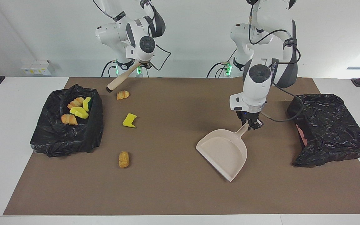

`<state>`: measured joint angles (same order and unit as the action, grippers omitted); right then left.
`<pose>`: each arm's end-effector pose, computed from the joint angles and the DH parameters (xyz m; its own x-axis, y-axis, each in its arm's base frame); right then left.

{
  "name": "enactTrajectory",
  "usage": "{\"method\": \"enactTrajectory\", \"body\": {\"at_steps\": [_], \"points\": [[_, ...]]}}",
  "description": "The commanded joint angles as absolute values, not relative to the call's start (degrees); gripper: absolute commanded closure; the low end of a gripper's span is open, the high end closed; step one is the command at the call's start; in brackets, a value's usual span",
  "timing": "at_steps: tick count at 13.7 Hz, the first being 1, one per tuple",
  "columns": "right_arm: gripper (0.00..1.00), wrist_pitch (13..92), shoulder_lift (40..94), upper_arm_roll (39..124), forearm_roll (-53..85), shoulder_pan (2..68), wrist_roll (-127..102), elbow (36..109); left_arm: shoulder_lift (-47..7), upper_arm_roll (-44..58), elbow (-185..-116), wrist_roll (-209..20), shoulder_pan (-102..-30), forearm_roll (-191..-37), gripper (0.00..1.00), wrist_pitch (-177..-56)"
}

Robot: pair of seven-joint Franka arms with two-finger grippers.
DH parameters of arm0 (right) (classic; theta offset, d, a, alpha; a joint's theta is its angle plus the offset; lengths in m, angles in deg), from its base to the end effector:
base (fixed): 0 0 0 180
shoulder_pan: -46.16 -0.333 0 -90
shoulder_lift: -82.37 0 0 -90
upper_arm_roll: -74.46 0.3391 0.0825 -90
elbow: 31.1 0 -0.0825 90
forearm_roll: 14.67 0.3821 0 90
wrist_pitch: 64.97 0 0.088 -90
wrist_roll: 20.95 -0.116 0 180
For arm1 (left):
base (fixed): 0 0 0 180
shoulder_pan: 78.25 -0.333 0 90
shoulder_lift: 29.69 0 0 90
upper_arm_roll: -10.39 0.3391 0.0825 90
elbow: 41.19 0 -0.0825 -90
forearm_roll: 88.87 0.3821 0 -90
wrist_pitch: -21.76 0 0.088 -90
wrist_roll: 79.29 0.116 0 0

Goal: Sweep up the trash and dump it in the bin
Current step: 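Position the dustpan with the left gripper while the right gripper sweeps pieces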

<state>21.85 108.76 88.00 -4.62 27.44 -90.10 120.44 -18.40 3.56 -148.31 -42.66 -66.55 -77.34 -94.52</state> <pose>0.2288 0.1663 0.3713 0.6429 -0.7210 -0.2585 -0.5002 -0.6509 0.5712 0.5805 -0.1772 0.4226 0.4962 -0.8592 -0.1247 -0.8679 -0.4869 -0.0980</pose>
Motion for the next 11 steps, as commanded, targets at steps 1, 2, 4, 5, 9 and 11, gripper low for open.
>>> {"method": "enactTrajectory", "body": {"at_steps": [1,2,4,5,9,11], "points": [[1.00,25.19,110.85,88.61,-2.38,29.90,-86.61,122.70,-21.43,3.27,-149.65,-30.91,-68.05,-78.24,1.00,-92.24],[1.00,25.81,110.76,88.61,-2.02,30.77,-84.51,122.89,-21.69,3.27,-149.65,-26.86,-67.97,-78.24,1.00,-91.36],[1.00,28.70,110.58,88.70,-0.53,32.98,-80.38,124.63,-23.18,3.18,-152.09,-20.17,-67.36,-78.24,1.00,-91.35],[1.00,30.72,110.50,88.78,-0.44,32.98,-79.32,125.26,-24.84,2.92,-154.81,-19.62,-67.09,-78.24,1.00,-91.88],[1.00,35.21,107.43,88.79,0.53,32.71,-72.39,123.43,-30.12,2.92,-164.31,-20.40,-63.33,-78.24,1.00,-96.97],[1.00,39.42,104.36,88.79,-0.08,32.71,-71.23,121.32,-30.48,3.01,-166.08,-20.84,-61.39,-78.24,1.00,-99.08]]}}
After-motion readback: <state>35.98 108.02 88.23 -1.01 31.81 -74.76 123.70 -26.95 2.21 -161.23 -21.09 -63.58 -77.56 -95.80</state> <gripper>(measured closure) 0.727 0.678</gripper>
